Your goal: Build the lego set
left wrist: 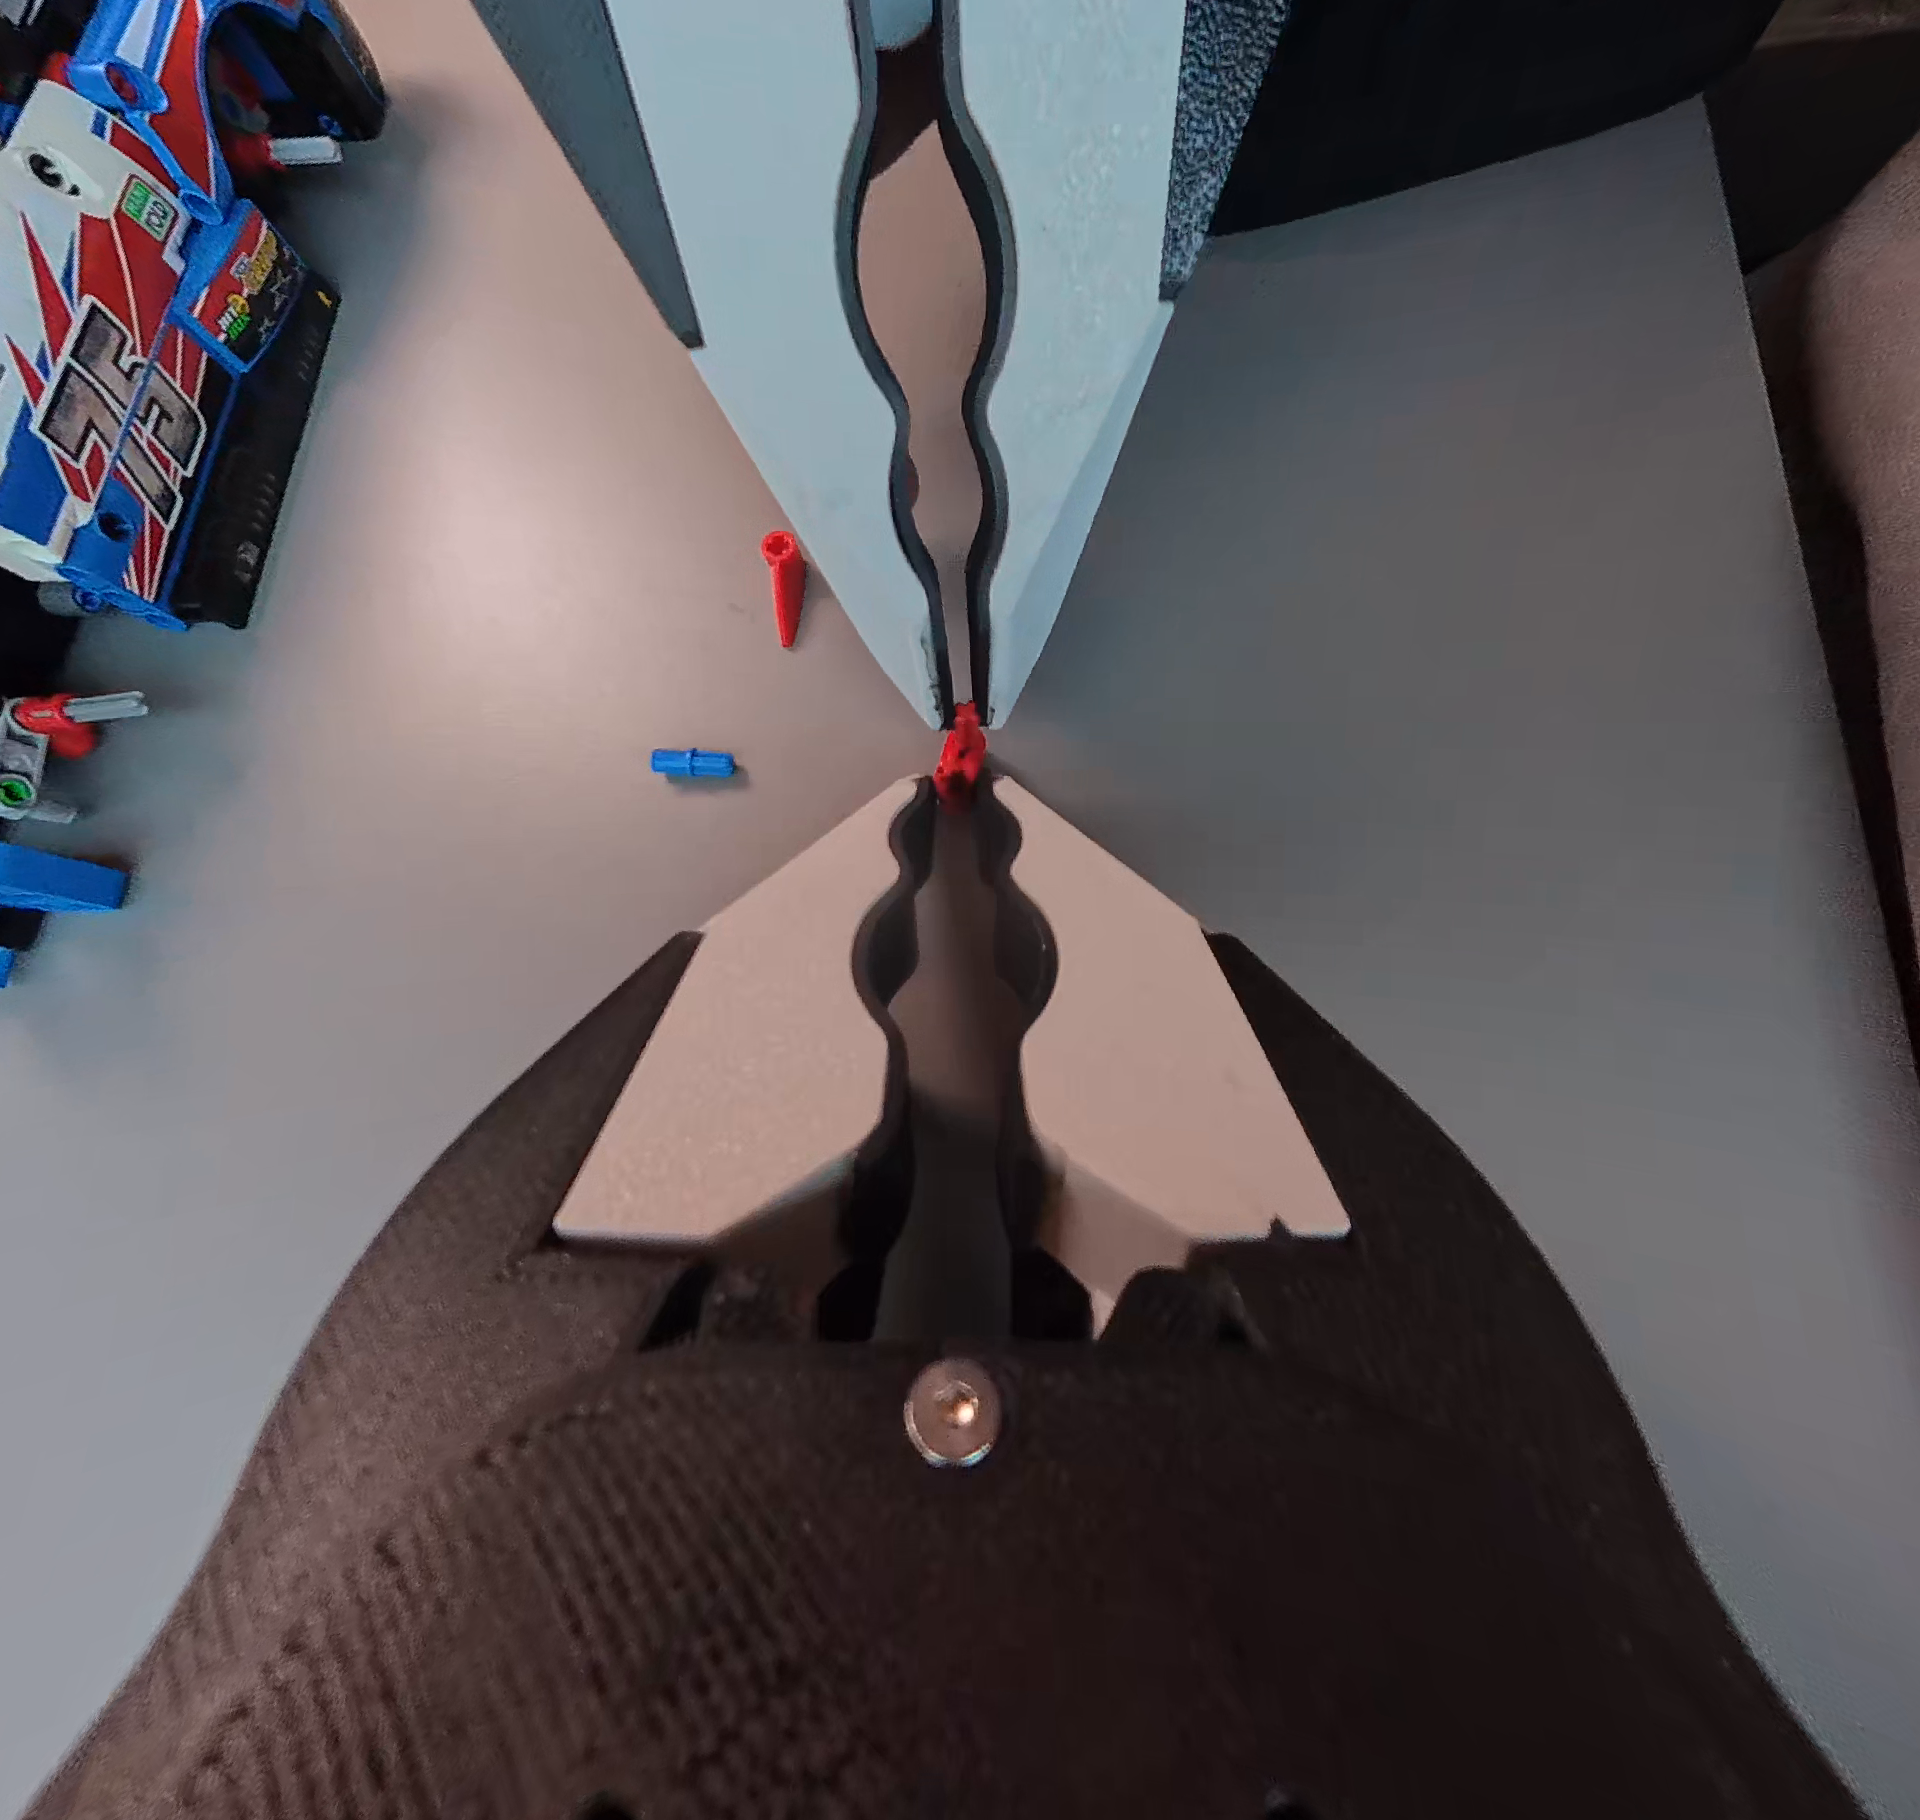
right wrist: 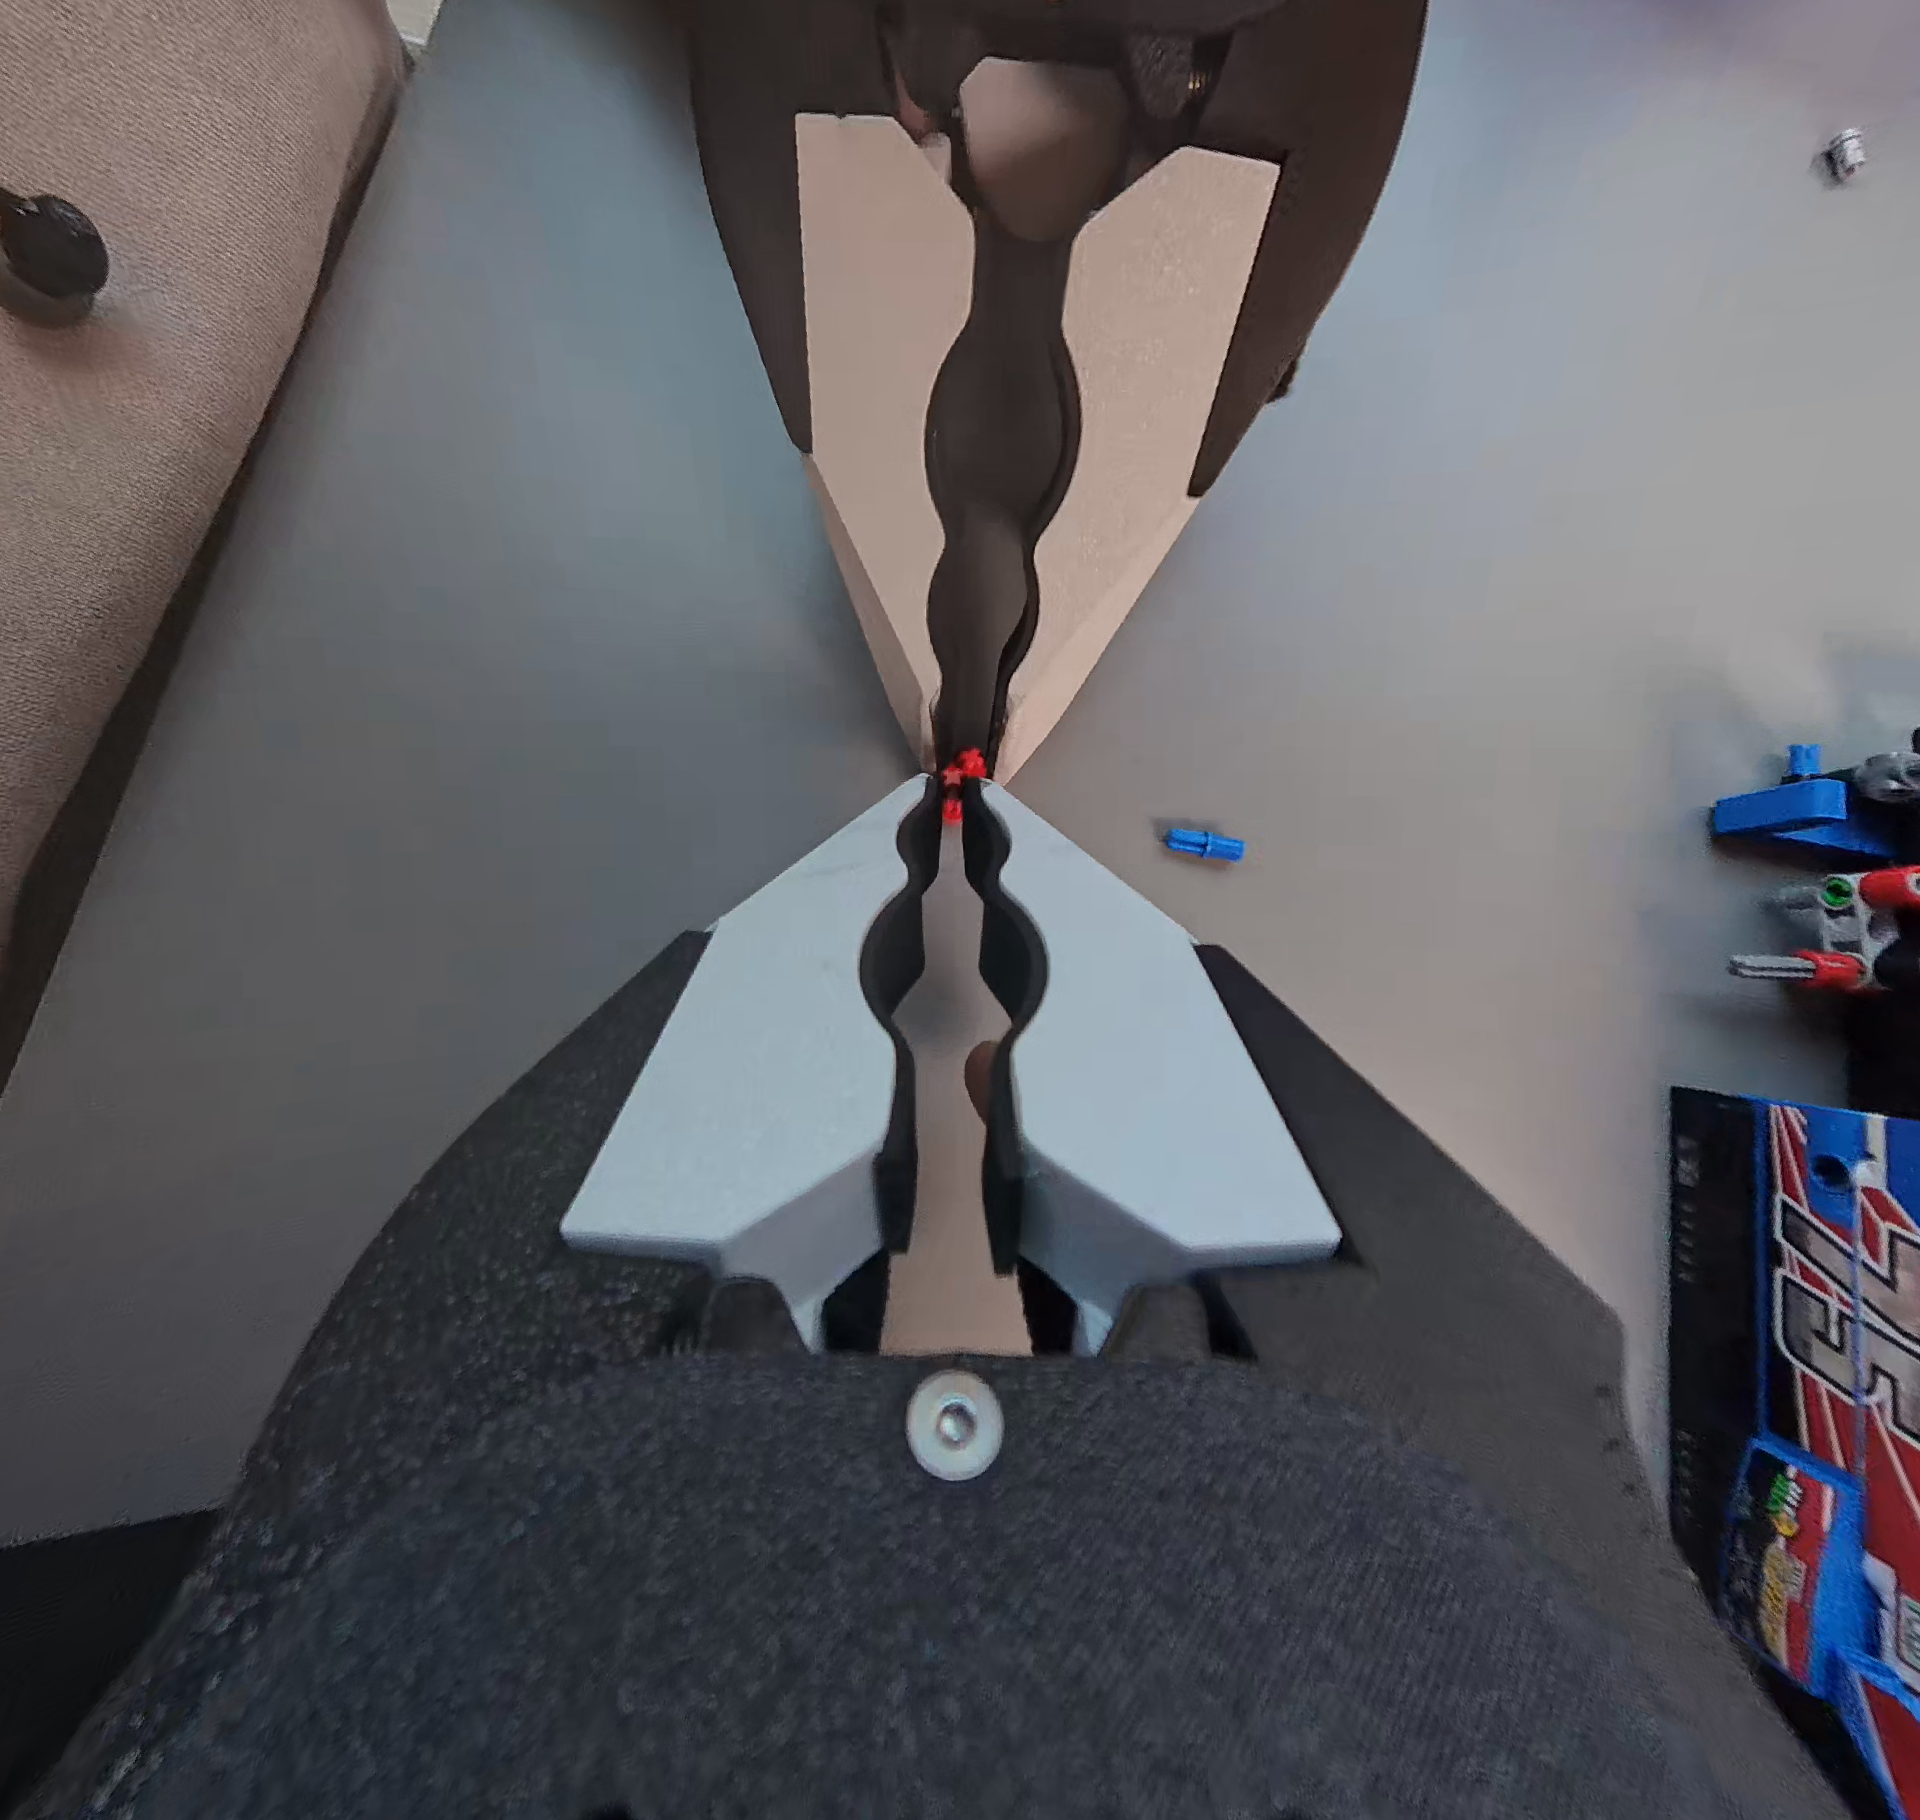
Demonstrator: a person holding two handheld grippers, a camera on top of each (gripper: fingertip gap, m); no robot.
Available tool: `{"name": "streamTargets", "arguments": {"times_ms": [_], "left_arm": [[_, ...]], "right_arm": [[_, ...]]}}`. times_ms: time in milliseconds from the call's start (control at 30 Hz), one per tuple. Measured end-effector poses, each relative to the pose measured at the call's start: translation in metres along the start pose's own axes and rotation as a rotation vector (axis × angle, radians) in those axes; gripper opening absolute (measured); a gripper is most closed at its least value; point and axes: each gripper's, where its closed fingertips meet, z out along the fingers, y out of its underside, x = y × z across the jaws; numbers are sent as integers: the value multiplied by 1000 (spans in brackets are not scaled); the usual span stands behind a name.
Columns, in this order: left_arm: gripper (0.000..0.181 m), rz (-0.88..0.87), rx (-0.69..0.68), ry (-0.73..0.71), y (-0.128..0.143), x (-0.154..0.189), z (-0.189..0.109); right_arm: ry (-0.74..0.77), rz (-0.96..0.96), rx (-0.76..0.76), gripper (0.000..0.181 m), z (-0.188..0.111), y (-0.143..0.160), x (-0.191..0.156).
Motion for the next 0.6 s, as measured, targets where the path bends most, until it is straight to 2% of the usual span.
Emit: {"name": "streamTargets", "arguments": {"times_ms": [33, 233, 600], "left_arm": [[6, 5, 1, 1, 0, 0, 0], [6, 44, 7, 24, 0, 0, -1], [6, 146, 24, 143, 1, 1, -2]], "right_arm": [[-1, 4, 20, 2, 0, 0, 0], [-32, -8, 86, 2, 0, -1, 0], [-138, -132, 38, 2, 2, 0, -1]]}}
